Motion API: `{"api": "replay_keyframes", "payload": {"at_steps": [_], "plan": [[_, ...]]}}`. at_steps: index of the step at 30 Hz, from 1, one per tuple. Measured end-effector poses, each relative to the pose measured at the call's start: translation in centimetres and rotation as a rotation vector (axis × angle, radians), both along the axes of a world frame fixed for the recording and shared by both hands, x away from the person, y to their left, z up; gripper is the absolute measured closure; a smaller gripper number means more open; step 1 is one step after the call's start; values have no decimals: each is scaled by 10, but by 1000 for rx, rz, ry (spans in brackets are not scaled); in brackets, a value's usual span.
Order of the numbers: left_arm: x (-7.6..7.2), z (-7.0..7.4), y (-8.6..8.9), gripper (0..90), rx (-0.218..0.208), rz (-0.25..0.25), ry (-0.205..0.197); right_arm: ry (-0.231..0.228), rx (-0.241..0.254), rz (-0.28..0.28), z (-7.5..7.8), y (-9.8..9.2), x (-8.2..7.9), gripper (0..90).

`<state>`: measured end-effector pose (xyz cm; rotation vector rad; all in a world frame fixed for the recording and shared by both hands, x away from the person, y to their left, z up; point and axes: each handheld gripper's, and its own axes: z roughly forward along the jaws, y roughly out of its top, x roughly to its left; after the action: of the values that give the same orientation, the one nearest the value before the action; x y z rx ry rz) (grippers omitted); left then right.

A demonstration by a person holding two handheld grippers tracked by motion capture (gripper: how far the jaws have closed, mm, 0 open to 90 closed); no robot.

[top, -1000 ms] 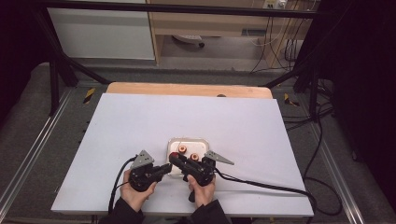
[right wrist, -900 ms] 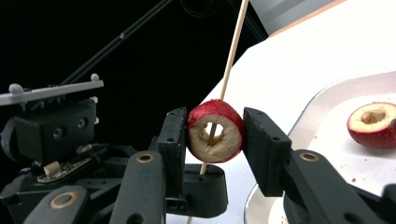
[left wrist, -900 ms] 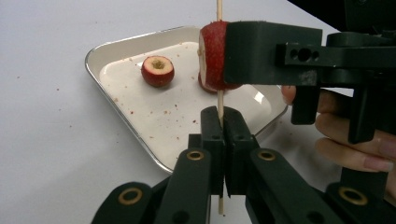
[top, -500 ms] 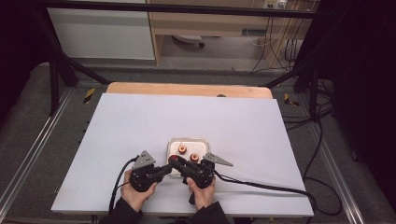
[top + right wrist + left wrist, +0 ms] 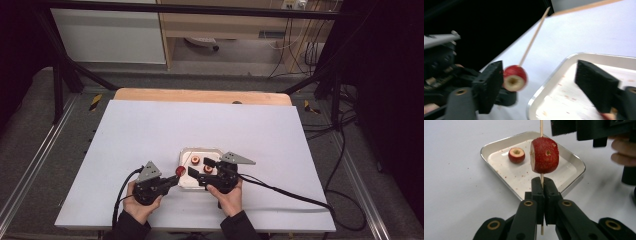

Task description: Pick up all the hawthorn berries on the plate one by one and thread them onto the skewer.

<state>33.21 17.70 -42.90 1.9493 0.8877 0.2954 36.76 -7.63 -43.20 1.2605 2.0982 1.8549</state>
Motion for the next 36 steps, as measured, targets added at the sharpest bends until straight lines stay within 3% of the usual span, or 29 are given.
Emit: {"api": "replay_keyframes", "payload": {"at_steps": [1, 6, 13, 19, 24, 33, 36], "plan": [[0, 0, 1, 883, 4, -4, 0, 0, 0, 0, 0, 0, 0, 171], [1, 0, 7, 883, 22, -8, 11, 12, -185, 41, 11, -13, 10, 100], [3, -1, 13, 882, 41, -10, 18, 75, -392, 111, 25, -28, 28, 117], [4, -1, 17, 882, 50, -11, 22, 126, -576, 162, 30, -26, 43, 155], [4, -1, 18, 882, 50, -8, 26, 139, -642, 203, 30, -16, 51, 224], [5, -1, 17, 882, 55, -10, 29, 214, -733, 266, 27, 3, 68, 330], [5, -1, 17, 882, 55, -11, 28, 226, -739, 298, 25, 8, 70, 379]]}}
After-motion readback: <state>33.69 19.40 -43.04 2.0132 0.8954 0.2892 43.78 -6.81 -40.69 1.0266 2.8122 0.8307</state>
